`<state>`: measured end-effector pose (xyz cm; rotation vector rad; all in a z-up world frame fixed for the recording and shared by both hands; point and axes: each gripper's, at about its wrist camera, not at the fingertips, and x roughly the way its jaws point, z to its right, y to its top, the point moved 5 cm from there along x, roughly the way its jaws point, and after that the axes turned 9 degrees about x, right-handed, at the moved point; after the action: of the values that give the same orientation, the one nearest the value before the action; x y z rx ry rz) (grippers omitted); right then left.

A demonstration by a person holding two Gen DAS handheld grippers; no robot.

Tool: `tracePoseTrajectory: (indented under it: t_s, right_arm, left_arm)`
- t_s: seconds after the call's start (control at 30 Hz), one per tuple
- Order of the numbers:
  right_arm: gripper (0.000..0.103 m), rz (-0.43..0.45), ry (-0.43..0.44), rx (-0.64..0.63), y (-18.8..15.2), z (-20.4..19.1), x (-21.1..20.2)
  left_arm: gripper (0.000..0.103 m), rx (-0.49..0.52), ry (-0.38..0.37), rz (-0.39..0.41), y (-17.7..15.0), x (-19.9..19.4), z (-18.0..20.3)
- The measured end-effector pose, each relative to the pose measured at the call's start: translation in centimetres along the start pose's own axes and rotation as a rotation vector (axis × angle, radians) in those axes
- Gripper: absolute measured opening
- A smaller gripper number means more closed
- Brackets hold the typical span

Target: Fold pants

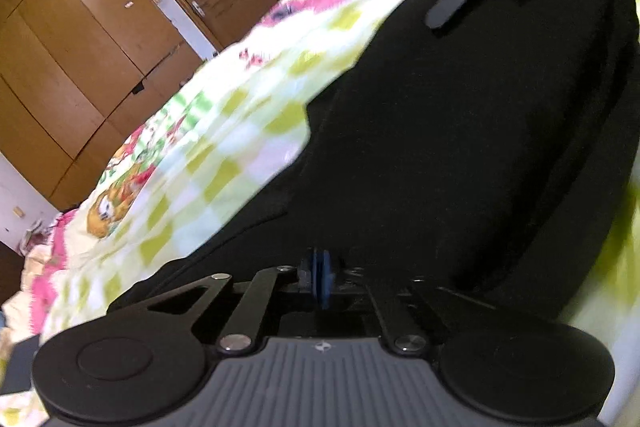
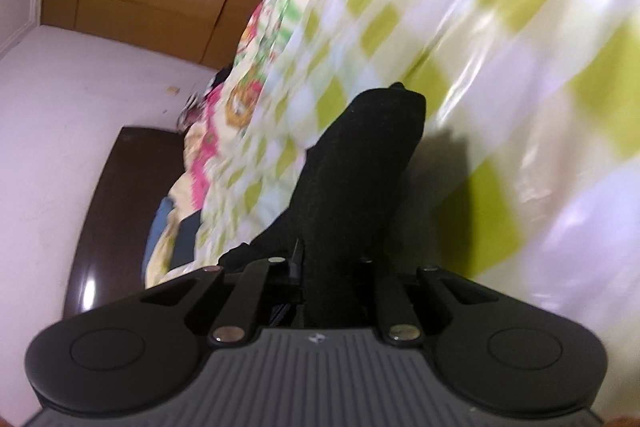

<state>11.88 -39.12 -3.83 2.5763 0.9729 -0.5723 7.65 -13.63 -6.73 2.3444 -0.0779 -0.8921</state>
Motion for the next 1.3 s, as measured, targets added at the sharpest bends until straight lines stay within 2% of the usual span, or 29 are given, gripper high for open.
tracePoseTrajectory:
  t_s: [0.03,0.1,0.27,0.4,0.57,0.77,0.83,0.97,1.1,1.2,1.3]
  right_arm:
    - [0.013,0.020,-0.030,-0.017,0.1,-0.6,-0.8]
    - [0.013,0.048,-0.060,-0.026,0.2,-1.9,-1.7]
    - [0.014,0.061,-0.165,-0.136,-1.1,-7.4,-0.3]
    - [0.019,0.057,-0.299,-0.278,-3.6,-12.8,3.5]
    - [0.020,0.030,-0.357,-0.386,-7.4,-17.5,9.3]
    - [0.022,-0.052,-0.445,-0.439,-12.4,-18.6,17.3]
    - [0.035,-0.096,-0.462,-0.423,-13.8,-18.4,19.4]
    - [0.040,-0.099,-0.487,-0.467,-15.8,-18.7,20.9]
    - [0.050,-0.107,-0.429,-0.468,-17.0,-19.4,19.1]
    - [0.052,-0.135,-0.369,-0.455,-18.3,-19.8,17.5]
    - [0.052,-0.115,-0.333,-0.505,-19.0,-19.8,15.5]
  left_arm:
    - [0.029,-0.029,-0.005,0.015,0.3,-0.3,-0.2]
    - [0.032,-0.090,-0.024,0.045,0.6,-1.2,-0.6]
    - [0.033,-0.092,-0.044,0.052,-1.0,-2.0,0.3]
    - [0.035,-0.112,-0.079,0.046,-2.2,-2.5,0.0]
    - [0.042,-0.181,-0.096,0.064,-3.3,-3.3,-2.0]
    - [0.045,-0.424,-0.228,0.044,-6.4,-3.1,-6.0]
    - [0.045,-0.480,-0.253,0.041,-7.8,-3.3,-7.2]
    - [0.045,-0.594,-0.285,0.069,-10.3,-4.2,-8.9]
    - [0.045,-0.684,-0.312,0.091,-11.4,-4.5,-10.3]
    - [0.045,-0.694,-0.318,0.088,-11.8,-4.7,-10.4]
    - [0.045,-0.653,-0.295,0.087,-11.9,-5.1,-10.9]
